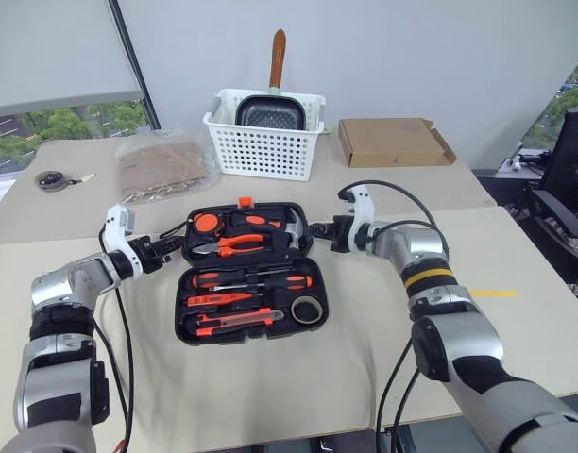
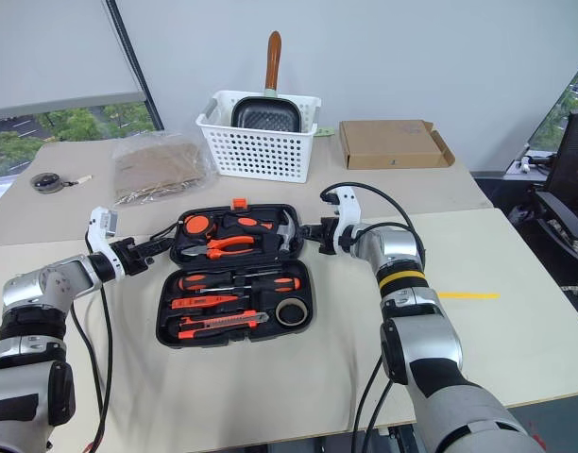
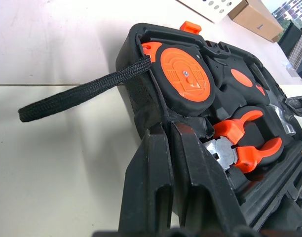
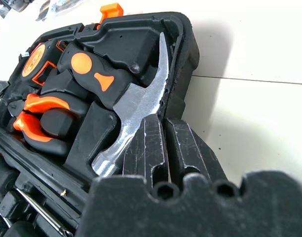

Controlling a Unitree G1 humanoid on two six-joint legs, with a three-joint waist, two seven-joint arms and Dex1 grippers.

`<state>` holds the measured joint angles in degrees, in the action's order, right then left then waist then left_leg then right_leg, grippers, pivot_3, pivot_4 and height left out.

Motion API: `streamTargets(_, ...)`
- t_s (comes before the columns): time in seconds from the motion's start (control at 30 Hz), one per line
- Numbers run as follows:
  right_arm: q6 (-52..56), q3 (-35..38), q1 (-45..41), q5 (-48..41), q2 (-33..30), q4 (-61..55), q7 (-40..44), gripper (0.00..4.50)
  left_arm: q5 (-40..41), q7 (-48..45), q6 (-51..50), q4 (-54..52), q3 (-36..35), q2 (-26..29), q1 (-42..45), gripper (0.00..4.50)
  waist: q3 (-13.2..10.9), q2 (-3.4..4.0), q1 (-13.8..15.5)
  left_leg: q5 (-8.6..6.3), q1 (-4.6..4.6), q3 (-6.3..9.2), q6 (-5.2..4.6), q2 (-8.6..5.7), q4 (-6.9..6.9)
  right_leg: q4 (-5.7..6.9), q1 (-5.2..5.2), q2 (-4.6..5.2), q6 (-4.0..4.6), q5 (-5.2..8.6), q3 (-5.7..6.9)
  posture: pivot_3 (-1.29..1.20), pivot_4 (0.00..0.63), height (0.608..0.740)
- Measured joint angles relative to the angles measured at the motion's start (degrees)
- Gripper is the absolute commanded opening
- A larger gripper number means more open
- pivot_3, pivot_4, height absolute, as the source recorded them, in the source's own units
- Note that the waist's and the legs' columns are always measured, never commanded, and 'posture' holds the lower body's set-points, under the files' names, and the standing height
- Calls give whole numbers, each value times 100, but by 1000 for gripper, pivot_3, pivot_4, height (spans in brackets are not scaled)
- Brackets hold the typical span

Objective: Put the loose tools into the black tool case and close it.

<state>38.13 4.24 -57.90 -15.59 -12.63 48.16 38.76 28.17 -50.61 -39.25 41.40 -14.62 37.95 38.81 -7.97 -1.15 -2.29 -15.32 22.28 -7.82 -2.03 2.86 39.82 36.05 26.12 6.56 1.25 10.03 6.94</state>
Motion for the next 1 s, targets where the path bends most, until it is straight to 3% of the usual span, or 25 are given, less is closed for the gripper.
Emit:
streamTargets(0.23,-474,12,7,78,-53,16,236,0,-108,-481,95,-186,69,119,-93,47,0,1,6,-1,10,-1,-1,-2,-2,-6,7,0,2,-1,1,0,150,700)
streamTargets(0.53,-1546,134,7,88,-360,218,767,0,-580,-98,1711,-895,114,-323,-190,47,-2,0,17,-1,36,-8,-2,-3,-4,-30,15,-4,14,-9,11,0,150,700)
streamTargets(0.73,-2800,111,349,150,-568,242,1444,0,-1366,148,3863,-1406,377,-484,-769,47,-3,0,-13,-2,33,-18,-2,-2,-12,-39,15,-4,11,-7,10,0,150,700)
streamTargets(1.0,-4441,1,1183,238,-564,-201,1997,0,-2315,1085,5437,-1631,546,-566,-1335,47,-3,0,-20,-4,2,-14,-5,4,-10,-23,5,0,10,-6,-1,0,150,700)
